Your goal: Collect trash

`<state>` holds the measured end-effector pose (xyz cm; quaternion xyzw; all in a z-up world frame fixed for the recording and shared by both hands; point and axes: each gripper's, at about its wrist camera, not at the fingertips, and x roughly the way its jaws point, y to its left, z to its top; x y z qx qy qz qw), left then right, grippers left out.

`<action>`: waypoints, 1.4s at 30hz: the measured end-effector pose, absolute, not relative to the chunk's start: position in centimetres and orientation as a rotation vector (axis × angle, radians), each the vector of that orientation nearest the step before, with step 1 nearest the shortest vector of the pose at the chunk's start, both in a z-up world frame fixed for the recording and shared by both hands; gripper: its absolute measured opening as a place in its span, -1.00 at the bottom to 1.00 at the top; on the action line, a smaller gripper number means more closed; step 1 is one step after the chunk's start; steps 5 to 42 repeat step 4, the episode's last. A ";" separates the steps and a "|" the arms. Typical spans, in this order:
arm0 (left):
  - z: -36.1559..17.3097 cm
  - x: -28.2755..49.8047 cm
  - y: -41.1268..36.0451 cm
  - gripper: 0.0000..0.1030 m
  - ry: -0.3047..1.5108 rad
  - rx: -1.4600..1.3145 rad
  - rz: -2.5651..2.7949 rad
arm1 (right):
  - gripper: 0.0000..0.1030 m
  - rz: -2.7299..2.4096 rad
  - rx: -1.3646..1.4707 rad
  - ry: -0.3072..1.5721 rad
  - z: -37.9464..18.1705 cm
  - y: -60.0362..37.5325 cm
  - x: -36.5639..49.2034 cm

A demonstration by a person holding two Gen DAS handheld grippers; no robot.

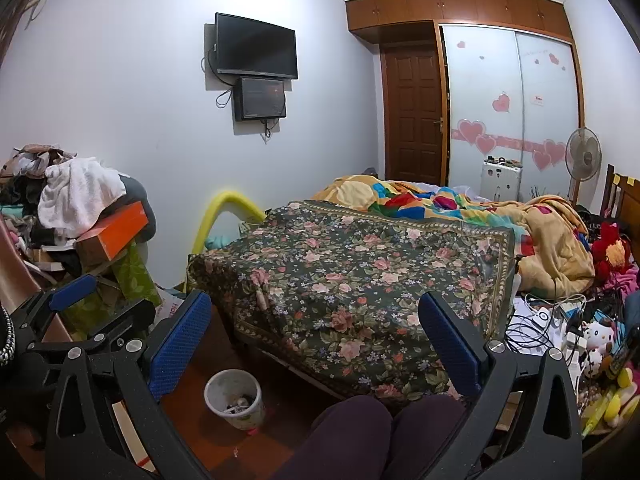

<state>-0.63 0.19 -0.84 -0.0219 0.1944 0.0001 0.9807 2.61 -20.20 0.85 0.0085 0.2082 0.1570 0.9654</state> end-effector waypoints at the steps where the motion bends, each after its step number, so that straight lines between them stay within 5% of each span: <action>1: -0.8 -0.7 0.1 0.97 0.390 -0.045 0.000 | 1.00 0.317 0.017 0.422 0.9 -20.2 2.6; 42: -0.8 -0.6 0.2 0.97 0.391 -0.045 0.000 | 1.00 0.316 0.018 0.426 0.9 -20.4 2.7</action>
